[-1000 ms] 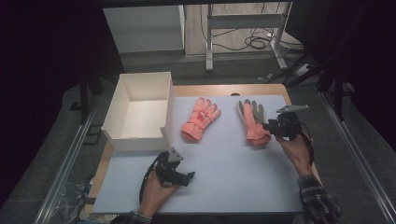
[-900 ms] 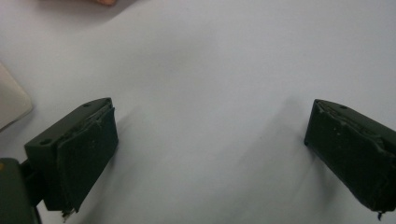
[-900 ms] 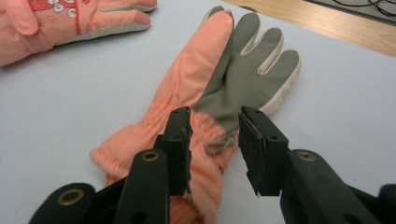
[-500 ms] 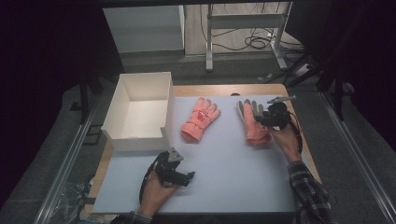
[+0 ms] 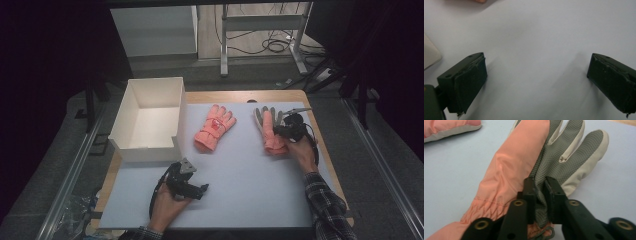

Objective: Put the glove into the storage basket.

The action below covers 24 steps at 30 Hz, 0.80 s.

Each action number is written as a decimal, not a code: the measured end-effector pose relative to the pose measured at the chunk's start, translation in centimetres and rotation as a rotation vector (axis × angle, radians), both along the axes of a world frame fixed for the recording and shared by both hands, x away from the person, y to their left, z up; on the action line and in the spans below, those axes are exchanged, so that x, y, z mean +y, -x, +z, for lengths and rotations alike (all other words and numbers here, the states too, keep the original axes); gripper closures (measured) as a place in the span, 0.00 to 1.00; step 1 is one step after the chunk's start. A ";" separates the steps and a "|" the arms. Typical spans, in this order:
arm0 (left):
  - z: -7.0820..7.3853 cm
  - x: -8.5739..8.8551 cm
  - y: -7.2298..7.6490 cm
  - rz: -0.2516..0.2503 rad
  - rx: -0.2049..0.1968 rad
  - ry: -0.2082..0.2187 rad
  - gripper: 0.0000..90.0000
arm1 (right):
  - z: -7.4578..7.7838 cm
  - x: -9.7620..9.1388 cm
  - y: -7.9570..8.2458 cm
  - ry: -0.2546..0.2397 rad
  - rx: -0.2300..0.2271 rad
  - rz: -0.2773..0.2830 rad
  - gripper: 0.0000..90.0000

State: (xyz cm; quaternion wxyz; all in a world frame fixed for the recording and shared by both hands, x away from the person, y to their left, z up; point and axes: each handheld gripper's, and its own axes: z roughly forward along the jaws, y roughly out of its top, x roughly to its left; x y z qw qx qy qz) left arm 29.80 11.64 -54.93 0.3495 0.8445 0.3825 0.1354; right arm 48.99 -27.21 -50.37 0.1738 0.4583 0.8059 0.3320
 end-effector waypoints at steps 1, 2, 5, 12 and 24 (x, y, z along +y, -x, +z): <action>0.0 0.0 0.0 0.000 0.000 0.000 0.03 | 0.1 0.1 0.0 0.001 -0.001 -0.001 0.94; 0.0 0.0 0.0 0.000 0.000 0.000 0.03 | 0.2 0.2 0.1 0.007 -0.003 -0.004 0.95; 0.0 0.0 0.0 0.000 0.000 0.000 0.03 | 0.4 0.1 0.1 -0.012 0.002 -0.014 0.96; 0.0 0.0 0.0 0.000 0.000 0.000 0.03 | 0.9 -0.6 0.5 -0.094 0.007 -0.041 0.96; 0.0 0.0 0.0 0.000 0.000 0.000 0.03 | 2.7 -0.5 3.3 -0.176 0.008 -0.020 0.96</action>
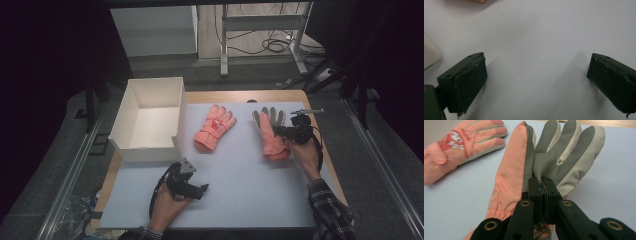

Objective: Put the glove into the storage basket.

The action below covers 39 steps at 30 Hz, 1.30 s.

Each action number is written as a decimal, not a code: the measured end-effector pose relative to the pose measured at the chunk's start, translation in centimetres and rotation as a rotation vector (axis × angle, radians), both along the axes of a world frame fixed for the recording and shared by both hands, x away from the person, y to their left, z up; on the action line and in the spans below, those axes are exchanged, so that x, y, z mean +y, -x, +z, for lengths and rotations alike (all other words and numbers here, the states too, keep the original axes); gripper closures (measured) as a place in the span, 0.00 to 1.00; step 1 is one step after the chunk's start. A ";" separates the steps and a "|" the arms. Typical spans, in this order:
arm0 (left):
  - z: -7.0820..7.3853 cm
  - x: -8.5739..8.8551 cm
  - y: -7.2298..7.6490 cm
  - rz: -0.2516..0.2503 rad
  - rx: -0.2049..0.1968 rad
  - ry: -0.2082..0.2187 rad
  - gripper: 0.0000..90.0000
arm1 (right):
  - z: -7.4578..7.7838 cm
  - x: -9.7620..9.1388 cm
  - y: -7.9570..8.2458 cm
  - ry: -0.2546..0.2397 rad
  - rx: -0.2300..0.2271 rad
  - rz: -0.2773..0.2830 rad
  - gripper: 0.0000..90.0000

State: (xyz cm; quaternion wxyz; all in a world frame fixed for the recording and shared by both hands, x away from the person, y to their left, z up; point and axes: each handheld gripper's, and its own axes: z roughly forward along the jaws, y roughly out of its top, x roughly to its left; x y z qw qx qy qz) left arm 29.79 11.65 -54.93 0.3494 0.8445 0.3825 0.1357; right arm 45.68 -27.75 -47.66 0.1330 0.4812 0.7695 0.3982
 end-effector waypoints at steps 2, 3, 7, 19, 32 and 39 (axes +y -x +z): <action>0.0 0.0 0.0 0.000 0.000 0.000 0.03 | 0.2 0.0 0.3 -0.007 0.004 0.004 0.96; 0.0 0.0 0.0 0.000 0.000 0.000 0.03 | 0.4 0.2 0.9 -0.031 0.006 0.010 0.96; 0.0 0.0 0.0 0.002 0.000 0.003 0.03 | 0.8 0.8 2.3 -0.058 0.007 0.034 0.96; 0.0 0.0 0.0 0.001 0.000 0.002 0.03 | 0.8 3.5 6.6 -0.109 0.010 0.072 0.96; 0.0 0.0 0.0 0.001 0.000 0.002 0.03 | -1.3 5.4 9.5 -0.128 0.020 0.033 0.96; 0.0 0.0 0.0 0.001 0.000 0.002 0.03 | -3.0 6.0 9.7 -0.071 0.015 0.021 0.94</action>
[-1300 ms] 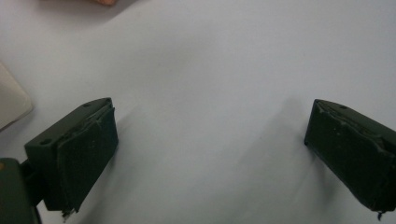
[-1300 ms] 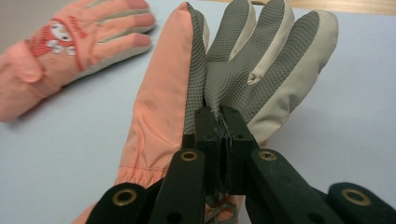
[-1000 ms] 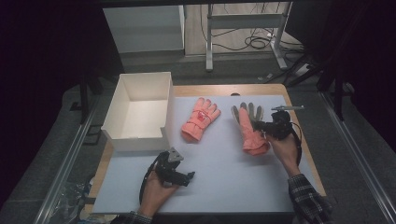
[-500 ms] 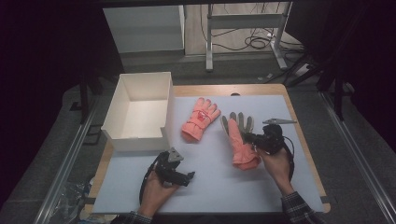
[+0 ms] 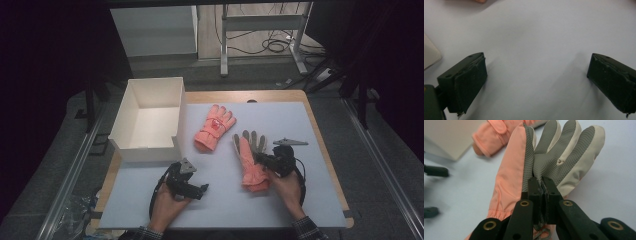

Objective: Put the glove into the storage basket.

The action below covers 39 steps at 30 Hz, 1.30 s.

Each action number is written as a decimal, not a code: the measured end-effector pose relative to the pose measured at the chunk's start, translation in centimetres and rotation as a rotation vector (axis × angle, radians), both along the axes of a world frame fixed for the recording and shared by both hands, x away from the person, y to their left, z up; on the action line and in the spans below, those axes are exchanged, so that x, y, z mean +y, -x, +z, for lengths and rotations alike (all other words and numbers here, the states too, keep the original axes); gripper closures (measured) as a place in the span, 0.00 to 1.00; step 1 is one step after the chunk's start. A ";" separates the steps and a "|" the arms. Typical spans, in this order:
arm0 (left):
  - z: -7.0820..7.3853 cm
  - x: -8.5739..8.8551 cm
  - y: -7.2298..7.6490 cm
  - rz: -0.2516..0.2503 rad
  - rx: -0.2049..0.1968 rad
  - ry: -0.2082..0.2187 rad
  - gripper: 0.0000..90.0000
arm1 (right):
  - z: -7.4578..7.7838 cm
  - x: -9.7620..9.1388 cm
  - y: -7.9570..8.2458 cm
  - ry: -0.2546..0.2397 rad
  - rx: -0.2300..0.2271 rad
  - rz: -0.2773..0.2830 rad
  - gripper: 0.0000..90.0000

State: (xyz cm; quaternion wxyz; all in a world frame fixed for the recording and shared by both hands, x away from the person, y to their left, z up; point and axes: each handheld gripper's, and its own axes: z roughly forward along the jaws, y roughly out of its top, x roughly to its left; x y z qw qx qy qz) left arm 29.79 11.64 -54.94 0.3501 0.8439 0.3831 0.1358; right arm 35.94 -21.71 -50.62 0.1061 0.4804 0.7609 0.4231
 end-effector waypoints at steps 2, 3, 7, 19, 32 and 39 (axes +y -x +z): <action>0.0 0.0 0.0 0.000 0.000 0.000 0.03 | -0.3 -0.1 0.1 0.026 -0.027 -0.006 0.87; 0.0 0.0 0.0 0.000 0.000 0.000 0.03 | -0.3 -0.1 0.1 0.026 -0.027 -0.006 0.87; 0.0 0.0 0.0 0.000 0.000 0.000 0.03 | 0.5 -0.3 0.2 0.081 -0.070 -0.004 0.74; 0.0 0.0 0.0 0.000 0.000 0.000 0.03 | 3.1 0.5 -1.1 0.130 -0.112 0.083 0.57; 0.0 0.0 0.0 0.000 -0.002 0.000 0.03 | 4.9 4.3 -3.6 0.109 -0.100 0.134 0.38; 0.0 0.0 0.0 -0.003 0.000 -0.004 0.03 | 4.9 6.9 -4.6 0.231 -0.153 0.188 0.36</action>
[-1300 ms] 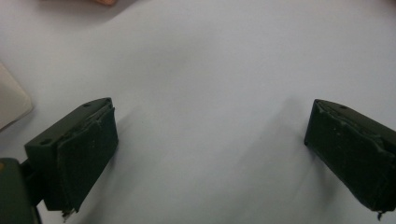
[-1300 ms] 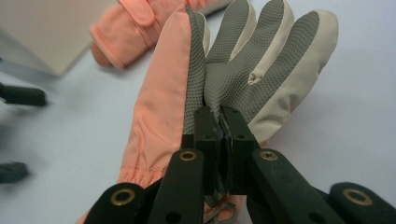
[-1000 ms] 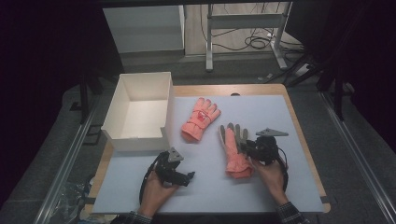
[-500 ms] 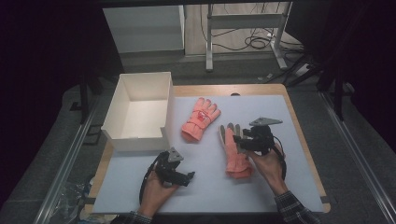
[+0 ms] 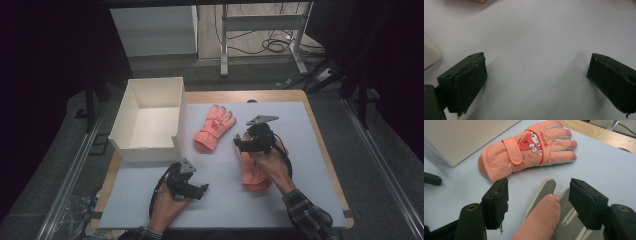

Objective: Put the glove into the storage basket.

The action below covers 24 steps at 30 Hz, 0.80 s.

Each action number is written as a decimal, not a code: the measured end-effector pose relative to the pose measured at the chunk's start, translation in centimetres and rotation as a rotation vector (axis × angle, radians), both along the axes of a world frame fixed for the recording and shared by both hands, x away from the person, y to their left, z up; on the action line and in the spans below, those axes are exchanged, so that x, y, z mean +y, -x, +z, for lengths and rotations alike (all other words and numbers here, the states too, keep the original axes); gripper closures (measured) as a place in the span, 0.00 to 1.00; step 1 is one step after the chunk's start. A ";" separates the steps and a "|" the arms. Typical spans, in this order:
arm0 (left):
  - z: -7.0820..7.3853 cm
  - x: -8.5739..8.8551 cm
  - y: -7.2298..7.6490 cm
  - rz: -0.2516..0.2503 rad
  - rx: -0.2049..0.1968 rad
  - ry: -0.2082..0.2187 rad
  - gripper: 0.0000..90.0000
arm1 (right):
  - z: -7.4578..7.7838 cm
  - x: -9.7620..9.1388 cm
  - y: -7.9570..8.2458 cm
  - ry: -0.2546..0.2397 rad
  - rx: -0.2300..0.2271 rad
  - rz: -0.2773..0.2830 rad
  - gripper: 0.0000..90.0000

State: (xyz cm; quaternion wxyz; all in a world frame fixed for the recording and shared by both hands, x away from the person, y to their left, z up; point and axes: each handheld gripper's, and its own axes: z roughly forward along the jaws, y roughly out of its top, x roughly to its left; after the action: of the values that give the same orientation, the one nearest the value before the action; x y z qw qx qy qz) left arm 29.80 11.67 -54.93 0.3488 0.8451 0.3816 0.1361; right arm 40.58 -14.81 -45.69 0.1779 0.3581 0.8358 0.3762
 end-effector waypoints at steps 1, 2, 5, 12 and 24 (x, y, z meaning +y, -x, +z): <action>0.0 0.0 0.0 0.001 0.001 0.001 0.03 | 0.0 0.3 -0.2 0.000 0.000 0.005 0.35; 0.0 0.0 0.0 0.001 0.000 0.001 0.03 | 0.0 0.6 -0.4 -0.007 0.009 0.006 0.35; 0.0 0.0 0.0 0.000 0.001 0.002 0.03 | 0.0 1.3 -1.1 -0.027 0.037 0.004 0.33; 0.0 0.0 0.0 -0.001 0.001 0.000 0.03 | 0.1 2.9 -2.5 -0.046 0.052 0.021 0.35; 0.0 0.0 0.0 -0.001 0.002 0.000 0.03 | -0.7 6.0 -6.2 -0.069 0.136 0.011 0.51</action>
State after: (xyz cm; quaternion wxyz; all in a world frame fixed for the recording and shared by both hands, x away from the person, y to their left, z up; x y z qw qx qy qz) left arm 29.81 11.68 -54.93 0.3487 0.8453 0.3815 0.1353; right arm 46.80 -8.82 -46.35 0.1063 0.3842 0.8345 0.3805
